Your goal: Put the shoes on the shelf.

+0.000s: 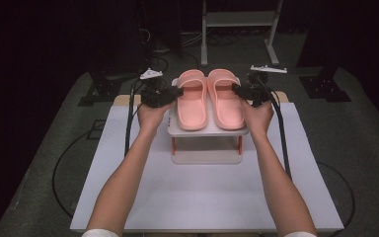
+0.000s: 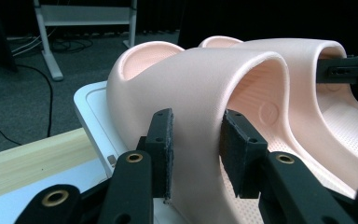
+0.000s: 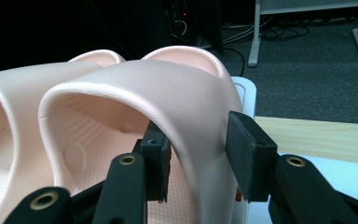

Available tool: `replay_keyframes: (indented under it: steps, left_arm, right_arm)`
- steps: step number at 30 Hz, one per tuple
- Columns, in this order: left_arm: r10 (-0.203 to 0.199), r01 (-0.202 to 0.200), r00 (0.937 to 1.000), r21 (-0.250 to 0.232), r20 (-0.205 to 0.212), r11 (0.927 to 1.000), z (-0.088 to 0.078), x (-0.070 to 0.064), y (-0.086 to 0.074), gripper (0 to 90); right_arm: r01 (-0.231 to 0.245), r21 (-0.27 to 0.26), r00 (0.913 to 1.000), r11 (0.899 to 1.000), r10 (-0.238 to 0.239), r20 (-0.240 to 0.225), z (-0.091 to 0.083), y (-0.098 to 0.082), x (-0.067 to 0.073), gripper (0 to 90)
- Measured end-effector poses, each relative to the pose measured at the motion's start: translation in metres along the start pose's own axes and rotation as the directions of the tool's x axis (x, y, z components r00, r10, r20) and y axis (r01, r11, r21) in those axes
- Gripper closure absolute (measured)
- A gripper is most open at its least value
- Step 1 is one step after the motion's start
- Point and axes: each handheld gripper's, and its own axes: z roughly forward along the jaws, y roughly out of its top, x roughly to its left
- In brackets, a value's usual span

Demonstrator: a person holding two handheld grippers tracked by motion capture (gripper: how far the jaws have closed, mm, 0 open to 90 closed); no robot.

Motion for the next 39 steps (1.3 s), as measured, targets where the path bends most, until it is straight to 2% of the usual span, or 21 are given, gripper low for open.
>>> replay_keyframes:
  steps: [5,18,32,39]
  left_arm:
    - [0.0,0.0,1.0,-0.001,-0.002,1.0,0.001,-0.001,0.0,65.6]
    - [-0.01,0.01,0.9999,-0.011,-0.011,0.9999,0.002,0.0,0.0,65.6]
    - [-0.009,0.009,1.0,-0.009,0.001,0.9999,-0.001,-0.002,-0.002,62.2]
    - [-0.003,0.003,0.9999,-0.017,0.016,0.9999,-0.008,-0.005,-0.005,60.7]
  right_arm:
    - [0.011,0.005,0.9999,1.0,-0.011,-0.009,0.0,-0.001,0.005,59.0]
    - [0.027,0.016,0.9992,1.0,-0.026,-0.029,-0.002,-0.002,0.005,58.1]
    - [0.038,0.005,0.9944,0.999,-0.037,-0.099,-0.014,-0.007,-0.006,51.5]
    - [0.056,0.024,0.9894,0.998,-0.052,-0.136,-0.021,-0.011,-0.01,49.2]
